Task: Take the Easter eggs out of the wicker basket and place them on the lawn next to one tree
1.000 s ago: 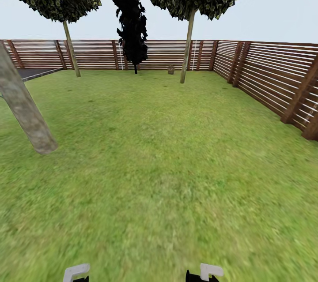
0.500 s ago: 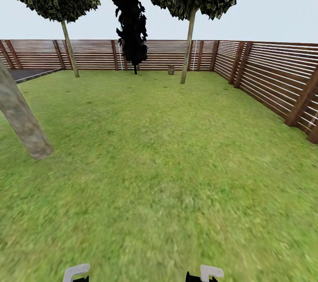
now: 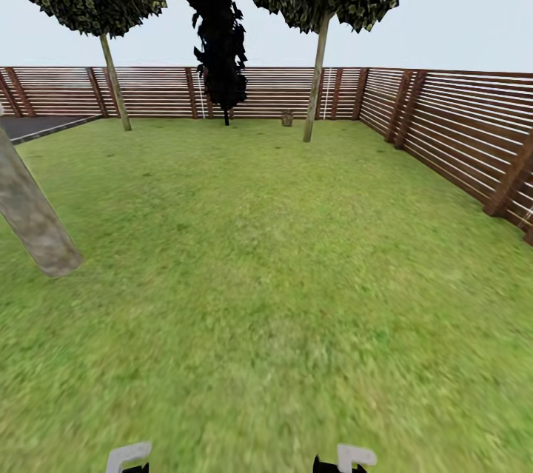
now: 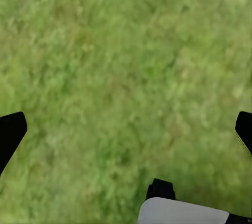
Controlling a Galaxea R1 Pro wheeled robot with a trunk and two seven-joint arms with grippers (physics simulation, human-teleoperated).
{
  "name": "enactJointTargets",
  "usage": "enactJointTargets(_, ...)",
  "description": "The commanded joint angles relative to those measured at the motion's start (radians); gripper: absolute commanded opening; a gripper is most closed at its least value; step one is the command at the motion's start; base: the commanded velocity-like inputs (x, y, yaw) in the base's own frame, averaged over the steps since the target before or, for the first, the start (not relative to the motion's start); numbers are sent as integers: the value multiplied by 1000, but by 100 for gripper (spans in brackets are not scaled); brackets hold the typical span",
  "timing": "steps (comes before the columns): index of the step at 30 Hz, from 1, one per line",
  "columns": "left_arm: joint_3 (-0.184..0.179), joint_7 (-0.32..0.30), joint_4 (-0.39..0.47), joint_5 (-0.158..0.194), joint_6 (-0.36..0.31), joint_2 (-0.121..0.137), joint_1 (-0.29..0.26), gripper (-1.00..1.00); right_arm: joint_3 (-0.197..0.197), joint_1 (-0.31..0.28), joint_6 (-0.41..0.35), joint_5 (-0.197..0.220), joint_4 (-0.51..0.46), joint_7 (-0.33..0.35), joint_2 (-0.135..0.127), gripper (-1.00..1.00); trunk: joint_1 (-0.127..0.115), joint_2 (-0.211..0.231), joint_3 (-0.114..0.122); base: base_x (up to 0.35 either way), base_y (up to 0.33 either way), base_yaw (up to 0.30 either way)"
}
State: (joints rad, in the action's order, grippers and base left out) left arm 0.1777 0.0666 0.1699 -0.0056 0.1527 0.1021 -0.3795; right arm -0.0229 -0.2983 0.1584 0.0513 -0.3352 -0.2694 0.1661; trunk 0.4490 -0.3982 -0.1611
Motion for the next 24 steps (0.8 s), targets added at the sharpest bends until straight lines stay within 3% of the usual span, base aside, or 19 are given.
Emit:
enactJointTargets(1, 3, 1, -1, -1, 4, 0, -1, 100, -2, -1, 4, 5, 1, -3, 0, 100, 1, -2, -2, 290, 0, 0)
enactJointTargets(24, 3, 1, -1, -1, 4, 1, -1, 100, -3, -1, 4, 5, 2, -4, 0, 100, 1, -2, -2, 290, 0, 0)
